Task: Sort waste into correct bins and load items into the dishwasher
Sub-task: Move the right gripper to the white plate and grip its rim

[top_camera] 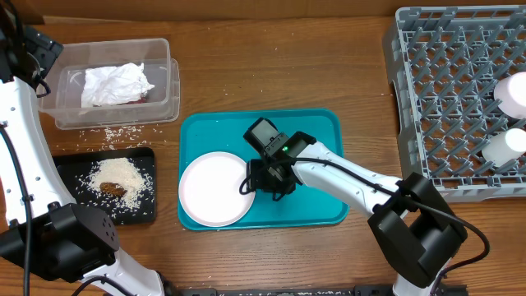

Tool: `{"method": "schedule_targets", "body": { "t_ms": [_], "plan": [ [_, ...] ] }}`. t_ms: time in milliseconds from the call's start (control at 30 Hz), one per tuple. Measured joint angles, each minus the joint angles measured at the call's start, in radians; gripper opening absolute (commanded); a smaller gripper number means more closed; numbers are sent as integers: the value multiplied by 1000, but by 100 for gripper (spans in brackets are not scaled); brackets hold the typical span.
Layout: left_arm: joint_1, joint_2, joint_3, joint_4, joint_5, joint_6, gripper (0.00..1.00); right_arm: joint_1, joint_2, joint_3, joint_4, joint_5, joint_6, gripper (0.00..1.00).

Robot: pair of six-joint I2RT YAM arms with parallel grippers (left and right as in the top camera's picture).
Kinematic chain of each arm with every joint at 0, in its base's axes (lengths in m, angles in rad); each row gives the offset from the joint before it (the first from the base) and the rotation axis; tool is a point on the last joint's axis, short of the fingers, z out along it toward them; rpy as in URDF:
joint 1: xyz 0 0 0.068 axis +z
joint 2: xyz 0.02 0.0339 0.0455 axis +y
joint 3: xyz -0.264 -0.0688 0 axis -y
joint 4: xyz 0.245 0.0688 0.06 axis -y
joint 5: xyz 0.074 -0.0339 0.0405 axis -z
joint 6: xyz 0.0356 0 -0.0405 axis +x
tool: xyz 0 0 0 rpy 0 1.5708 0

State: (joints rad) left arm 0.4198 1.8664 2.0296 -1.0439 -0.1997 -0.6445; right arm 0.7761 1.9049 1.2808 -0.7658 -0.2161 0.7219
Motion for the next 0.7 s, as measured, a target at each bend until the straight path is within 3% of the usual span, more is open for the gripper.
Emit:
{"method": "schedule_targets", "body": {
  "t_ms": [100, 267, 400, 633, 700],
  "plan": [
    [0, 0, 0, 0, 0, 0, 100, 7, 0, 0, 43, 32, 79, 59],
    [0, 0, 0, 0, 0, 0, 100, 11, 37, 0, 61, 69, 140, 46],
    [0, 0, 0, 0, 0, 0, 100, 15, 67, 0, 87, 72, 158, 43],
    [0, 0, 0, 0, 0, 0, 100, 67, 69, 0, 87, 95, 172, 23],
    [0, 0, 0, 0, 0, 0, 100, 80, 69, 0, 75, 103, 177, 12]
  ]
}}
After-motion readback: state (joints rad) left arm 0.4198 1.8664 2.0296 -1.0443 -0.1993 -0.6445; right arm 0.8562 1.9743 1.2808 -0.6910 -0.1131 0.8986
